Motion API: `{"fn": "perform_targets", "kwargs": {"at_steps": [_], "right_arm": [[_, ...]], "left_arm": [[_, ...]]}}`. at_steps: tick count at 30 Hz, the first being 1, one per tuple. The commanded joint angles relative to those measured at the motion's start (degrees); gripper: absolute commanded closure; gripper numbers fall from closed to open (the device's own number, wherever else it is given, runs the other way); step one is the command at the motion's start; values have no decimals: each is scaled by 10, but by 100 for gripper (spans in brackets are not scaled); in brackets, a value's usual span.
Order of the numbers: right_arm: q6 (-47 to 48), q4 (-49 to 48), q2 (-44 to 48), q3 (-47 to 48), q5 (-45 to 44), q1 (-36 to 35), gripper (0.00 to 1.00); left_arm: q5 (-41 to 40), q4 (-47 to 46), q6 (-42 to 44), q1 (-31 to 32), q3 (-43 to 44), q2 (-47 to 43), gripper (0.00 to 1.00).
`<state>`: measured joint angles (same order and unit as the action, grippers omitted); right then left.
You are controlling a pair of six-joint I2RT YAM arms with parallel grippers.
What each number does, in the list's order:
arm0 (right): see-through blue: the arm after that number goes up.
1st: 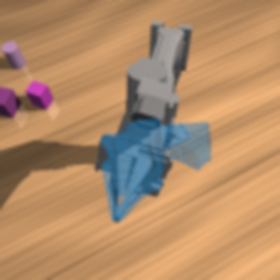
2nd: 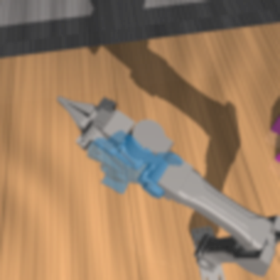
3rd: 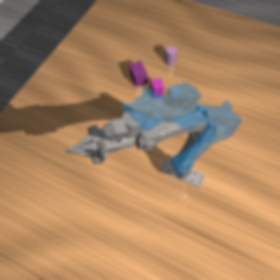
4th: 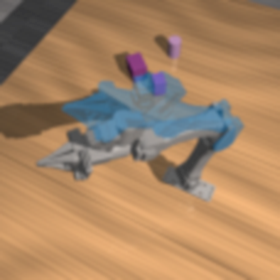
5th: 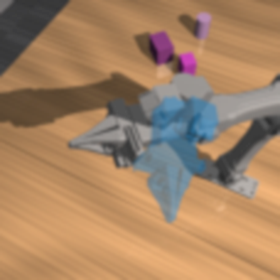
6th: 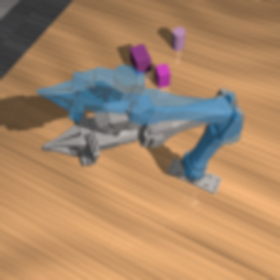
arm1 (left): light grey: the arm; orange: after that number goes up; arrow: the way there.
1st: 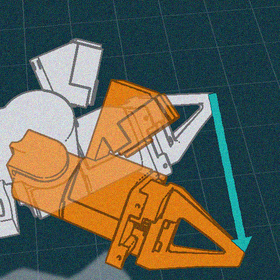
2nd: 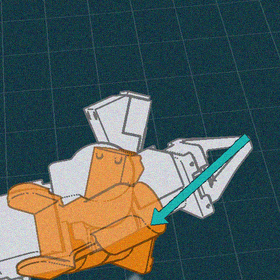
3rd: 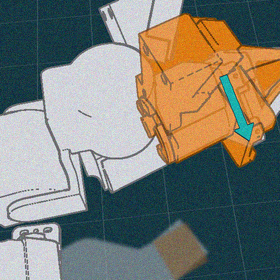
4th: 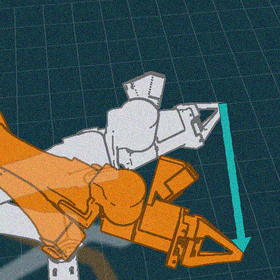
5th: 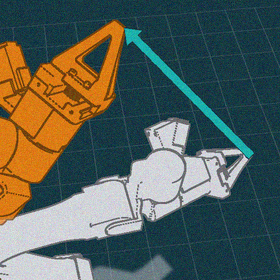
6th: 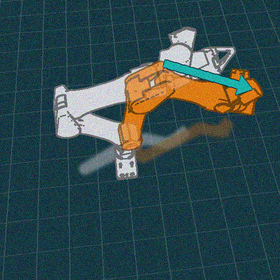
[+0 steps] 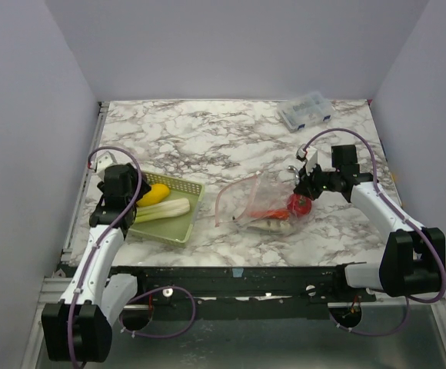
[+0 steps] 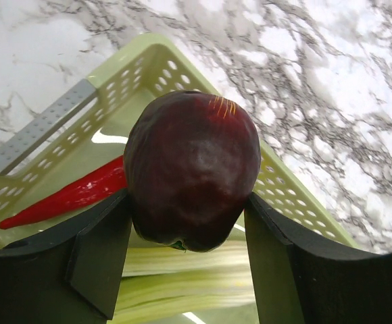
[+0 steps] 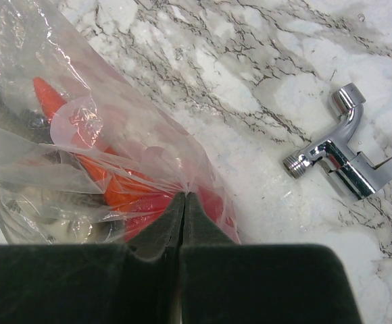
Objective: Open the zip-top bag and remove the fake food
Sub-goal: Place the fake fruit in the bin.
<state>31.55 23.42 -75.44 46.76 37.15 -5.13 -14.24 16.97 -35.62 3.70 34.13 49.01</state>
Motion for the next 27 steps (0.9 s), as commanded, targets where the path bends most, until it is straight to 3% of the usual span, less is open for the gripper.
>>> {"fn": "perform_targets", "kwargs": {"at_steps": [1,17,27], "right_arm": [[9,0,-3,-3,-8,4,100],[9,1,-4,-3,-8,4,100],[9,1,-6,-3,-8,4,100]], "left_arm": [[14,-15,-16,-32,22,44,98],[15,-18,-12,-83,36,101,81],[25,-21,-10,-92,38,109,53]]}}
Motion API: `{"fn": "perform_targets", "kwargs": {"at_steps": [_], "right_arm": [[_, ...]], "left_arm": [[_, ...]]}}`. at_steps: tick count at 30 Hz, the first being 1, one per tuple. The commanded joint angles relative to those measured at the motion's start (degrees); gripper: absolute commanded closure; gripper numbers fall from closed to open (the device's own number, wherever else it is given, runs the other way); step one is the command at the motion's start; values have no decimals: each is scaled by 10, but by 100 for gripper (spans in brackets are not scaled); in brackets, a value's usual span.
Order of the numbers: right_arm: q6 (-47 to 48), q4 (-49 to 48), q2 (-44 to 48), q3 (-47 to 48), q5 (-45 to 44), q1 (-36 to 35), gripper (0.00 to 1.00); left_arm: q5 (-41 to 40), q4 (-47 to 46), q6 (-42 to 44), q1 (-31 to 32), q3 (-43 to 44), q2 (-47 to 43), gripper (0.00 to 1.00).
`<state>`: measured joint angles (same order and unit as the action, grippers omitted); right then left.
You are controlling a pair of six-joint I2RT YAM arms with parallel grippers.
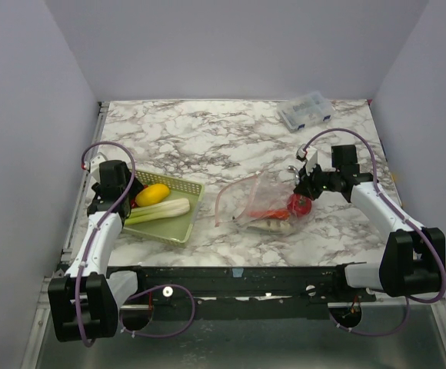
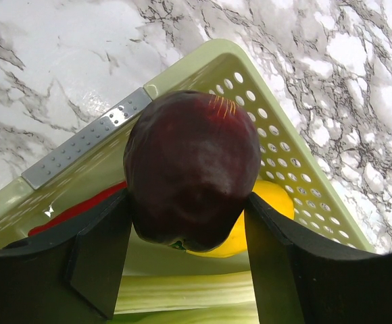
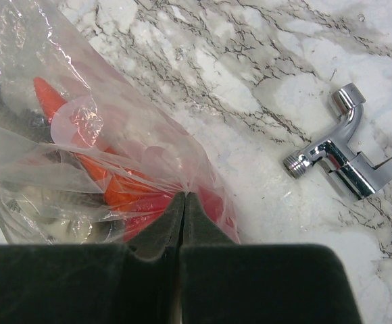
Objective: Open the zip-top bag and remove the fake food
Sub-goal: Place the fake fruit in the bin.
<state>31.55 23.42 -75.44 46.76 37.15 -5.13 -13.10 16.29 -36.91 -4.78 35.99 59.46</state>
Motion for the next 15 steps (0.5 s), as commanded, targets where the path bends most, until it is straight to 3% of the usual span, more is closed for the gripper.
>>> {"fn": "perform_targets", "kwargs": {"at_steps": [1,6,15], "right_arm": [[9,1,-6,-3,-8,4,100],[9,1,-5,-3,-8,4,100],[10,3,-5,-2,-7,4,100]], "left_arm": [[15,-15,3,-7,19,6,49],[27,-20,3,-11,17,5,33],[32,-17,4,-13,17,-6,26]]}}
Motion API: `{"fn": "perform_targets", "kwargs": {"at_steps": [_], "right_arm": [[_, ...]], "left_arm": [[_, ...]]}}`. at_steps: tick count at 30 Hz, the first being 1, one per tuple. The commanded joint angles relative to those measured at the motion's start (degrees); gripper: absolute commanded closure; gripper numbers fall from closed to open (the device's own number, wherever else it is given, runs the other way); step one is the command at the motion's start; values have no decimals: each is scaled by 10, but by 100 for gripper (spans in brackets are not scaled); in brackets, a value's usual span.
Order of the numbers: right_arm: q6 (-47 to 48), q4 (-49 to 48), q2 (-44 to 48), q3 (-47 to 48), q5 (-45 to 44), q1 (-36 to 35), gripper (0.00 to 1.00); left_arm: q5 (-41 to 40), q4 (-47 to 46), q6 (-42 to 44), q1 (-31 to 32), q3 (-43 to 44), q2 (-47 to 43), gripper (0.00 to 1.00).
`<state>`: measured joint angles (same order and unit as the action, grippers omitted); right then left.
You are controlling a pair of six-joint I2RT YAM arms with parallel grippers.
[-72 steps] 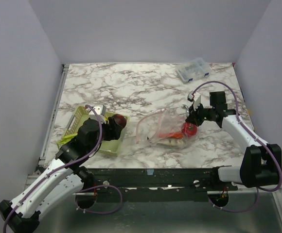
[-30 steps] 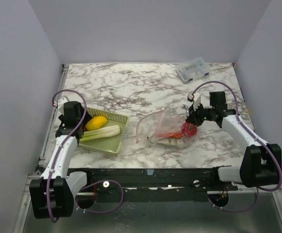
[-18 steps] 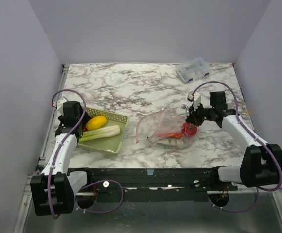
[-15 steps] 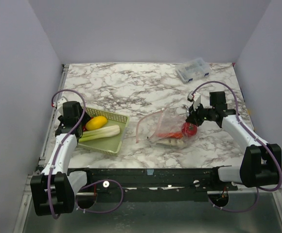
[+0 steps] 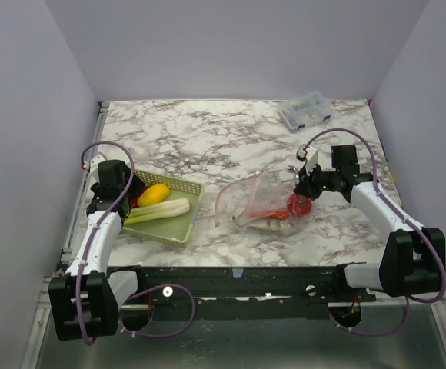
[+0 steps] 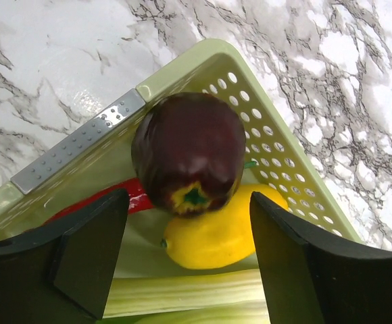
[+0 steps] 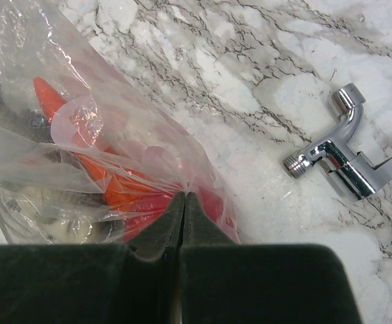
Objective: Open the zip-top bag and remove the fake food
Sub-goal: Place the fake fruit in the bin.
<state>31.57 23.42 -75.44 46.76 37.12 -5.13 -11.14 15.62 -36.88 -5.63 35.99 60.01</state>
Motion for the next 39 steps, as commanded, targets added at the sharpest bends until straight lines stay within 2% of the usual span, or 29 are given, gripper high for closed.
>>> {"fn": "perform_targets", "kwargs": {"at_steps": [1,6,19,30,39], "right_arm": [[9,2,-4,-2,-7,4,100],[9,2,-3,-2,-6,4,100],[10,3,-4,-2,-6,4,100],[10,5,-5,-2,-4,4,100],[12,7,-6,-2,-2,4,100]], "left_arm": [[12,-9,3,-6,16,-12,23],[16,-8,4,-7,15,-17,22],[48,8,13,-7,25,-53,4],[189,-5,62,-7,-1,-115,1],[333,-34,61,-7,-42,-191,1]]}}
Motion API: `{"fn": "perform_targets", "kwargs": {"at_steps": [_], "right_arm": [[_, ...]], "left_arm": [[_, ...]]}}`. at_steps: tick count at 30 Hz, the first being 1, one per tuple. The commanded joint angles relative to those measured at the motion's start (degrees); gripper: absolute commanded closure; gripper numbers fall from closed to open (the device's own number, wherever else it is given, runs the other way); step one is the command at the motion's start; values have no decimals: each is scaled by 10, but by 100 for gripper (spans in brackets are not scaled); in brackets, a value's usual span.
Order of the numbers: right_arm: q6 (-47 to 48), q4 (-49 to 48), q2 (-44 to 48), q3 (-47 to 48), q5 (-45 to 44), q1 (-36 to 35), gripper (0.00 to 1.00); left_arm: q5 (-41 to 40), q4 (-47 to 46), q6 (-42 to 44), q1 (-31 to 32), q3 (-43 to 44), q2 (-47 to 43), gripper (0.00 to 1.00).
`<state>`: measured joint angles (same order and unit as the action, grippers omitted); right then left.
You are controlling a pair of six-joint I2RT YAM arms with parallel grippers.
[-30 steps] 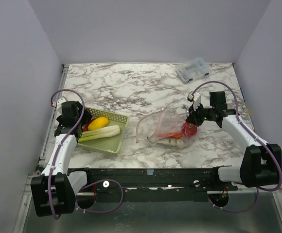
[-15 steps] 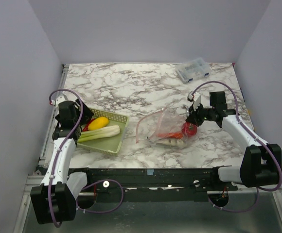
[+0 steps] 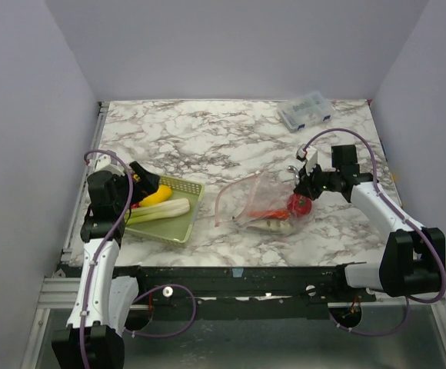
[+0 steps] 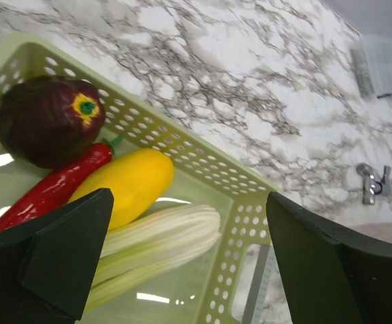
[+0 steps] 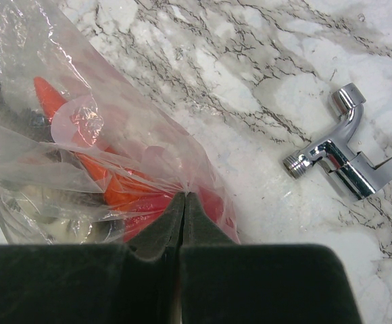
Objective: Open the zip-top bag and remove the fake food
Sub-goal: Place the fake fruit in the bin, then pick up the fake vegetable from the zipper food storage bag.
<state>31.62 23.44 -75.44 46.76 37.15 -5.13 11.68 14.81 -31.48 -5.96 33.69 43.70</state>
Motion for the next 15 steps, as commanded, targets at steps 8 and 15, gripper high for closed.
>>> {"fn": "perform_targets", "kwargs": {"at_steps": [8,15], "right_arm": [[12,7,-8,-1,-2,4,100],[12,7,-10,-1,-2,4,99]], "left_arm": [[241,-61,-7,-4,-42,-67,1],[355,-98,-34,4,-59,-65,1]]}}
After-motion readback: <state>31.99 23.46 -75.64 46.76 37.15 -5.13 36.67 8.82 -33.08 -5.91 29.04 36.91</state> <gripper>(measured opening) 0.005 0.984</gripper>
